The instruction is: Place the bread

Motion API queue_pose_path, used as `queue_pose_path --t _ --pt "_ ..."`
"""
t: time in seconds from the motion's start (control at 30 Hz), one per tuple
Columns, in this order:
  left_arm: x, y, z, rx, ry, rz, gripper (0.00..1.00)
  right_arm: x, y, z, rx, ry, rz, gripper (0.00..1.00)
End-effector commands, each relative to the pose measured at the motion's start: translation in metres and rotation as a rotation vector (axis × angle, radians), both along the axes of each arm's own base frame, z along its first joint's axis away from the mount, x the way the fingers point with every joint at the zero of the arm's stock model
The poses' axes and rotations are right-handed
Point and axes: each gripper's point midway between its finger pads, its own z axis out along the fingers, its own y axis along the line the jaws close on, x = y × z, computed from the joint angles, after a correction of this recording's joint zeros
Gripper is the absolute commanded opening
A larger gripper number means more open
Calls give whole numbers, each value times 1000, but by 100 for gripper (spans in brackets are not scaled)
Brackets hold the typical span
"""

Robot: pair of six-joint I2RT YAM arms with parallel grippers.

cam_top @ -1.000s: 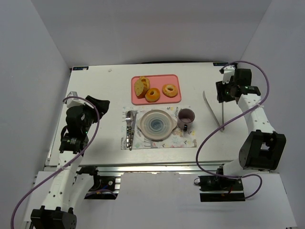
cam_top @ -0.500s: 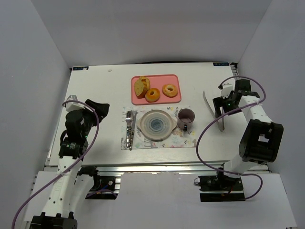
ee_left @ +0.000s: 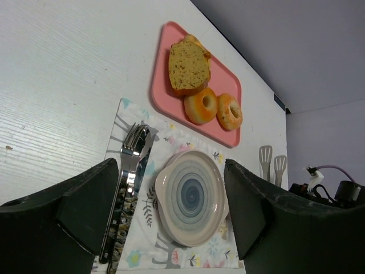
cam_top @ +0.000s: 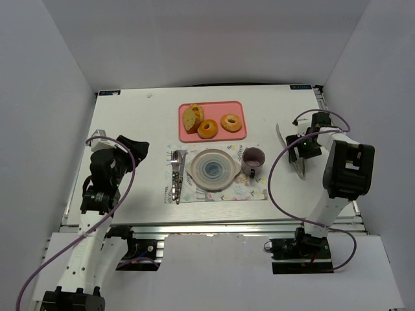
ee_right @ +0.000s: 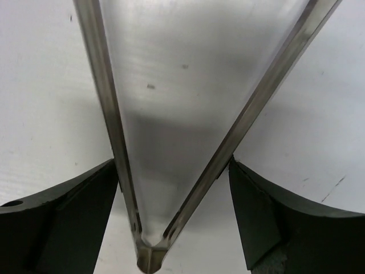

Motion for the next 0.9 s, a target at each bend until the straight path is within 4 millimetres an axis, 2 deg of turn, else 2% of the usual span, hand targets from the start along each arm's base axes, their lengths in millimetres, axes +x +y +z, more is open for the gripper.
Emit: queue_pose_path --t 0.0,0.07,0.27,0.37,0.4,0.5,0.57,0.67,0.87 --pt "0 3 1 14 1 11 84 21 0 0 17 -44 -26 81" --pt "1 3 2 13 1 11 84 24 0 -3 22 -41 -34 80" --pt "1 4 4 21 5 12 84 18 7 -6 66 -11 -17 56" --pt "2 3 4 18 2 11 84 16 10 1 77 -21 -4 35" --pt "2 3 5 17 0 12 84 17 11 6 80 -33 3 25" --pt "2 3 5 15 1 12 84 28 14 37 85 -127 19 27" --pt "2 3 5 16 0 12 84 37 19 65 103 -192 48 29" --pt "3 2 6 15 -1 9 84 47 28 98 129 -248 92 36" --pt "4 2 9 13 -9 9 84 68 51 136 167 -302 158 47"
